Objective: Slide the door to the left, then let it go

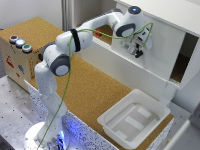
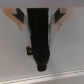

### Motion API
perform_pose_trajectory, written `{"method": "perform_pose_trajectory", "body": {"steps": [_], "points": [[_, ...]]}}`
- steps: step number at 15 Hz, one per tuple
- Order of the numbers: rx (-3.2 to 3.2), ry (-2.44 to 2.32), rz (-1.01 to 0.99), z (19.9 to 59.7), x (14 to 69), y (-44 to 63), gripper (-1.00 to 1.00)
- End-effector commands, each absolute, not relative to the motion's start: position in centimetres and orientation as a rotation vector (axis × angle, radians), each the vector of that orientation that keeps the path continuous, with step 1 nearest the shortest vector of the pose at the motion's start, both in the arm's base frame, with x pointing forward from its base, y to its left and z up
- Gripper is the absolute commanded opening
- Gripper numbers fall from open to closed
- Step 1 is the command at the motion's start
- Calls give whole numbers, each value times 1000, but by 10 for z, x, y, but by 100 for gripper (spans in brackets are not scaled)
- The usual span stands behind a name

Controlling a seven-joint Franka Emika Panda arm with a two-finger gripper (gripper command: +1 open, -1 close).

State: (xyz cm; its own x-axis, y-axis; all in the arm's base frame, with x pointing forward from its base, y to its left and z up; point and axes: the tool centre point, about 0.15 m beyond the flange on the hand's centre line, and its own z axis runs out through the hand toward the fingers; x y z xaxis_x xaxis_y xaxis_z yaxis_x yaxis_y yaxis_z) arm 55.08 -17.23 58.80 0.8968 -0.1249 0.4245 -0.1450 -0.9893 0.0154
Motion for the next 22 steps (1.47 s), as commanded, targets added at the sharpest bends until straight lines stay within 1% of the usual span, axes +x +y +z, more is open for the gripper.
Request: {"method": "perform_pose_trajectory", "body": {"steps": [1, 2, 3, 8, 10, 12, 17, 22], "points": [[2783, -259, 841, 549, 557, -97, -100], [2809, -246, 838, 548, 559, -94, -100], [2817, -232, 875, 550, 557, -90, -100], [2829, -227, 883, 550, 557, -49, -100], [2837, -268, 870, 549, 556, -24, -100], [2826, -303, 901, 550, 554, 12, -100], [2796, -356, 901, 550, 563, 77, -100], [2807, -305, 877, 550, 569, 128, -100]]}}
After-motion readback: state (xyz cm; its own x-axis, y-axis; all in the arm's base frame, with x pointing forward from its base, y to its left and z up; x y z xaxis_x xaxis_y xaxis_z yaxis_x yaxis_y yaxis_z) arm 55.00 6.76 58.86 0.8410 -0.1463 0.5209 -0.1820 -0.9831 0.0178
